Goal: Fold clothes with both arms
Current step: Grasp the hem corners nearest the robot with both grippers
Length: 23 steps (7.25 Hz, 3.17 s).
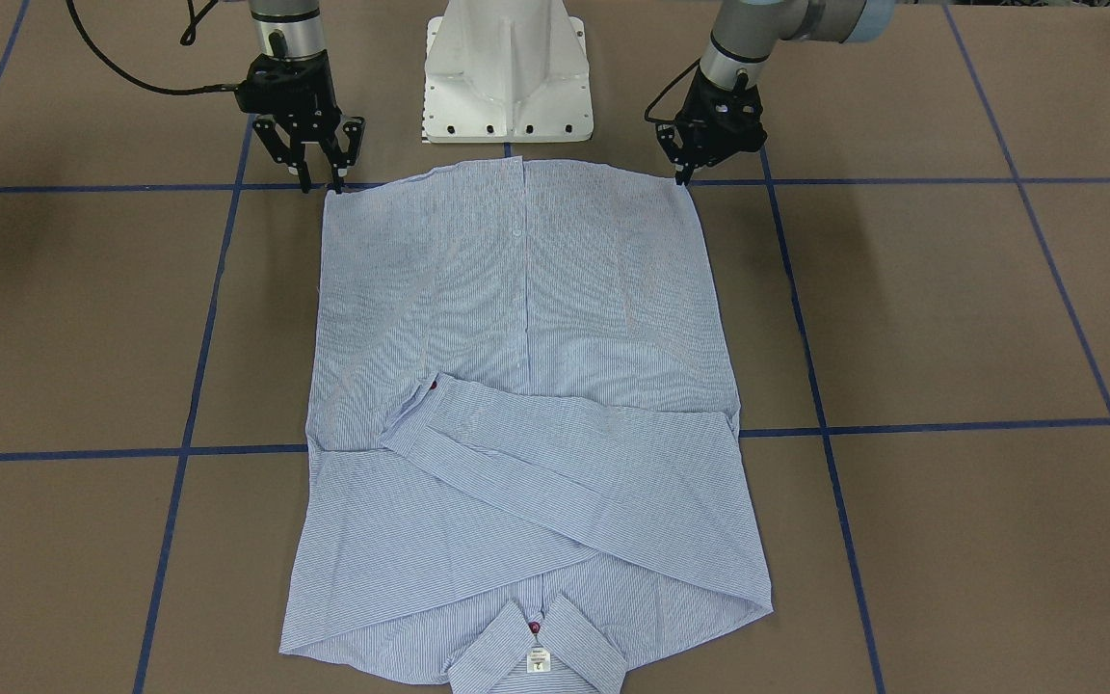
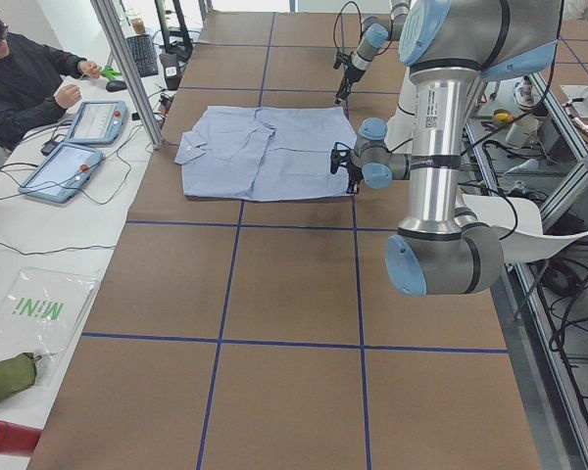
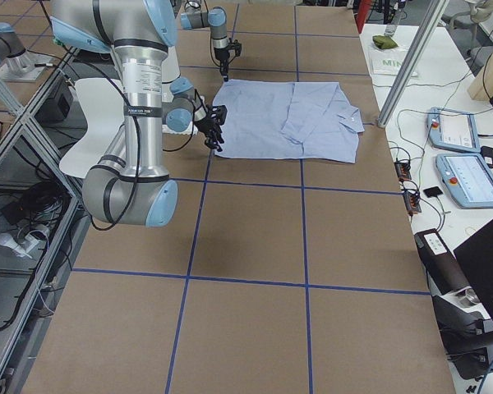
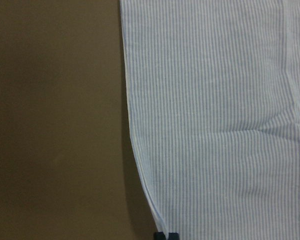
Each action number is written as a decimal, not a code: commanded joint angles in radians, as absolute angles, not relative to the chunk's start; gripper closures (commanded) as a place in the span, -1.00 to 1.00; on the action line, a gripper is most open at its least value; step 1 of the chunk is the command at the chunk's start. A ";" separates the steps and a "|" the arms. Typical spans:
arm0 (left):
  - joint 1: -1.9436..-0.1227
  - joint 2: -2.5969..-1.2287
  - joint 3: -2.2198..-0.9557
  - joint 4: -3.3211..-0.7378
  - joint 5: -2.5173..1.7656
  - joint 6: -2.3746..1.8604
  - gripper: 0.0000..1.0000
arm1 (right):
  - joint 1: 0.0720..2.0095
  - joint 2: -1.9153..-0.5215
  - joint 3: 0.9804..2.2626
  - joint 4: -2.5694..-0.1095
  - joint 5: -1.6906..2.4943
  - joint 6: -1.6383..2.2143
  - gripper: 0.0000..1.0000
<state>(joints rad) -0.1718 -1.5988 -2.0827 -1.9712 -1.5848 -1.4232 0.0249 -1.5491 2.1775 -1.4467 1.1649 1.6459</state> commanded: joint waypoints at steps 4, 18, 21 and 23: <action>-0.172 -1.601 -2.086 -1.973 -1.589 -1.422 1.00 | -0.014 -1.545 2.106 -1.445 1.094 1.692 0.13; -0.173 -1.605 -2.118 -1.973 -1.595 -1.419 1.00 | -0.035 -1.539 2.167 -1.469 1.081 1.710 1.00; -0.181 -1.591 -2.317 -1.877 -1.666 -1.413 1.00 | 0.011 -1.542 2.479 -1.756 1.202 1.709 1.00; -0.193 -1.608 -2.602 -1.572 -1.767 -1.407 1.00 | 0.079 -1.420 2.681 -2.028 1.329 1.706 1.00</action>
